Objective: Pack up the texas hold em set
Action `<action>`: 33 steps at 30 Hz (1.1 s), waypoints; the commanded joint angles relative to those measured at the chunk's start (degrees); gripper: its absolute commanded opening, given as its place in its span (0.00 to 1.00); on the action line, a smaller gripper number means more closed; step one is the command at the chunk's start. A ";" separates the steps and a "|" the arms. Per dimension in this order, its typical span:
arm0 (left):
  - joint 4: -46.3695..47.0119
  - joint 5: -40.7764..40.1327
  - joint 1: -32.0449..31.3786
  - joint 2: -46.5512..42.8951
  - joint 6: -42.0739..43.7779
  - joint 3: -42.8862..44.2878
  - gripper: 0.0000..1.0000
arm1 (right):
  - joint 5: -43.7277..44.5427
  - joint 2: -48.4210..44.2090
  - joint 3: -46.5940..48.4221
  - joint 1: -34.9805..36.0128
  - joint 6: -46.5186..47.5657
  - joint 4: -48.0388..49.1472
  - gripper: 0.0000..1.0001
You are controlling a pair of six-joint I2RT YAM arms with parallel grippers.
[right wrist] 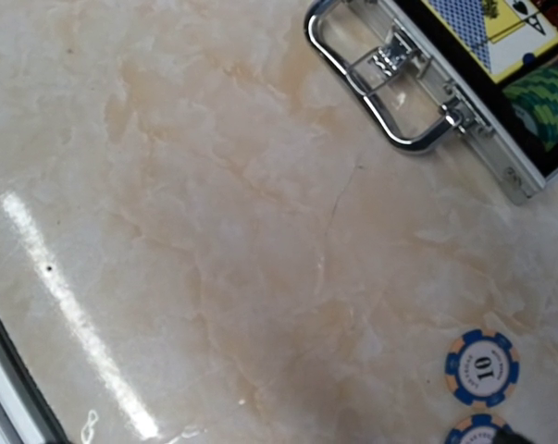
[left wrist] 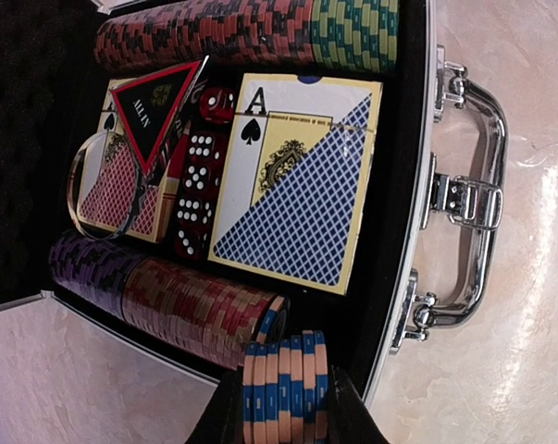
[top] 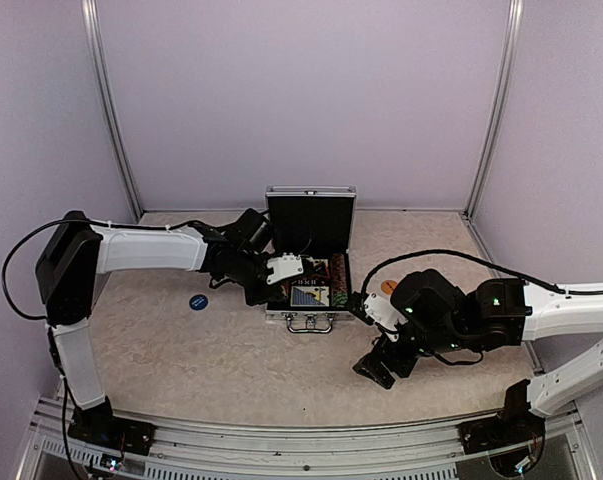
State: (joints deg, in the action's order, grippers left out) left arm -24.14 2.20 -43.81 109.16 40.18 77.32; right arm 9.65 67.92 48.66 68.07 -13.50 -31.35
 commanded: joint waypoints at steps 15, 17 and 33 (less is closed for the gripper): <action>0.76 -5.00 -1.19 3.66 0.16 2.66 0.18 | 0.00 0.08 -0.68 -0.31 -0.29 1.03 1.00; 1.18 -5.77 -1.27 3.57 -0.06 2.58 0.29 | -0.12 0.07 -0.68 -0.31 -0.18 1.03 1.00; 2.60 -11.89 -1.84 3.24 -1.23 3.25 0.47 | 0.25 -0.11 -0.76 -0.24 -0.51 0.95 1.00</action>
State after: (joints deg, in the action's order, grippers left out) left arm -23.90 -6.42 -45.30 112.20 39.70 78.94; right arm 9.67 67.92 48.66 68.07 -13.47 -31.35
